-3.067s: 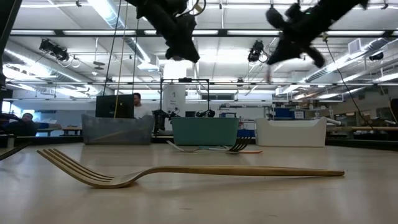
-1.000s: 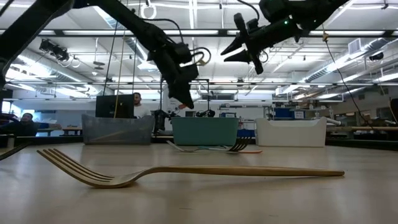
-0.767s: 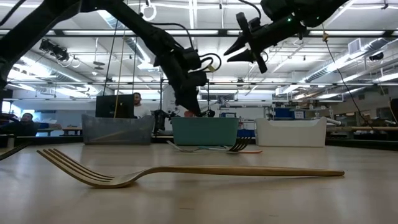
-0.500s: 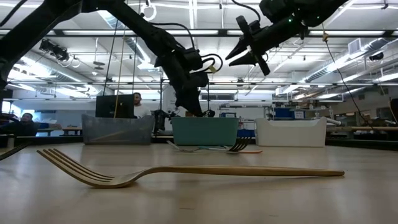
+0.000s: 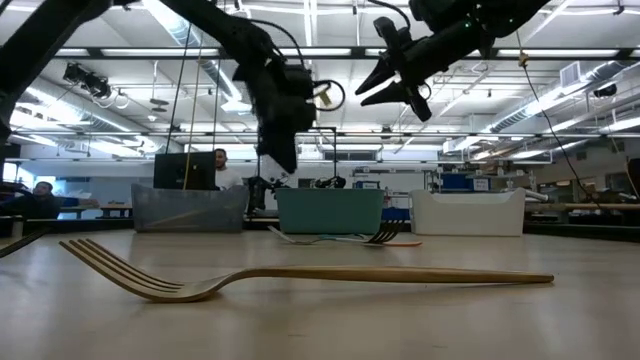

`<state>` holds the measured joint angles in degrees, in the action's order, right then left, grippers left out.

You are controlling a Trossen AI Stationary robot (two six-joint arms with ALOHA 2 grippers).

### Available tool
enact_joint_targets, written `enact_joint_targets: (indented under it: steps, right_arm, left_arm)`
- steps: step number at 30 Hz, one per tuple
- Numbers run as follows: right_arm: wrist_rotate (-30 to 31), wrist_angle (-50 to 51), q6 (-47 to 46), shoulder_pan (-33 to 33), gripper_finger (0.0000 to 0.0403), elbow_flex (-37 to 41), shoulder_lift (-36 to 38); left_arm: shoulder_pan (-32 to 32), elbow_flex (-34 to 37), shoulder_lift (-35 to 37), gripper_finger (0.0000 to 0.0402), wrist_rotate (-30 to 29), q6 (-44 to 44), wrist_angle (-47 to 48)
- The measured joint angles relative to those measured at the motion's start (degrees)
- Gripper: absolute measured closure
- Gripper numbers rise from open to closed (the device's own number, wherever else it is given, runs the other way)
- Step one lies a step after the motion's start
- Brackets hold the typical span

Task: Sort silverware by color (type)
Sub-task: Put the blue fork into the white bin

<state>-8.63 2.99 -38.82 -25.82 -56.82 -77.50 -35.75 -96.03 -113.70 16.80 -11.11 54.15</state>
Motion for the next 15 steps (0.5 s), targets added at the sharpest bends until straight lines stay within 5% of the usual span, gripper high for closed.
enact_joint_targets:
  steps: [15]
  right_arm:
    - [-0.2, 5.9, -3.2, 11.5, 0.03, 0.0, -11.3]
  left_arm:
    - [3.2, 0.0, 19.3, 0.0319, 1.8, 10.5, 9.1]
